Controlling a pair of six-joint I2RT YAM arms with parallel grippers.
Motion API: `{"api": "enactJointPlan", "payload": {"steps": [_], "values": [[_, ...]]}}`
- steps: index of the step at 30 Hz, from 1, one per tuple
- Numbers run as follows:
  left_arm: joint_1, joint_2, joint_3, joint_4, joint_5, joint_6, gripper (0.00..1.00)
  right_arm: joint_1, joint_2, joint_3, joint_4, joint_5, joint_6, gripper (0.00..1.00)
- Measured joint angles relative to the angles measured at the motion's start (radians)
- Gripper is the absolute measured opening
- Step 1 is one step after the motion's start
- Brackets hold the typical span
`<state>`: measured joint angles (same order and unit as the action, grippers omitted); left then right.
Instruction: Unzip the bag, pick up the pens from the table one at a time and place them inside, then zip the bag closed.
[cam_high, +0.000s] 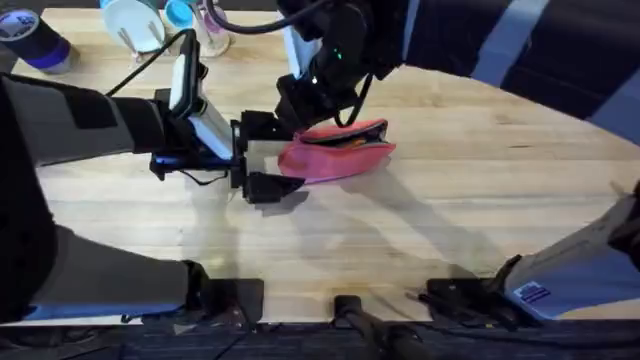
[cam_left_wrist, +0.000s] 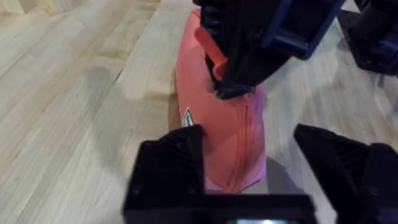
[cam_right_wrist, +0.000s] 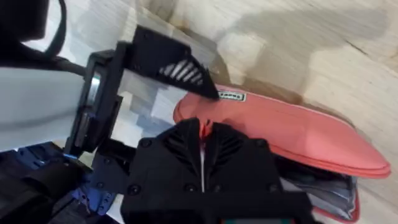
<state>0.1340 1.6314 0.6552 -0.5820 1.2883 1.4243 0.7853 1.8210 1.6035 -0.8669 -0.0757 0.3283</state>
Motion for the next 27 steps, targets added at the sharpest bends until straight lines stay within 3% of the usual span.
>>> {"api": "enactJointPlan", "payload": {"steps": [4,8,18,27], "values": [[-0.005,0.0,0.0,0.008,0.002,-0.013,0.615,0.0,0.0,0.0,-0.001,-0.003,0.0,0.031],[-0.006,0.0,0.0,0.013,-0.002,-0.019,0.05,0.0,0.0,0.0,-0.002,-0.015,0.0,0.031],[-0.006,0.0,0.0,0.011,-0.002,-0.019,0.043,-0.012,0.0,0.0,-0.044,-0.02,-0.023,0.033],[-0.012,0.0,0.0,0.013,0.006,-0.019,0.044,-0.123,0.0,0.0,-0.131,-0.081,-0.057,0.033]]}}
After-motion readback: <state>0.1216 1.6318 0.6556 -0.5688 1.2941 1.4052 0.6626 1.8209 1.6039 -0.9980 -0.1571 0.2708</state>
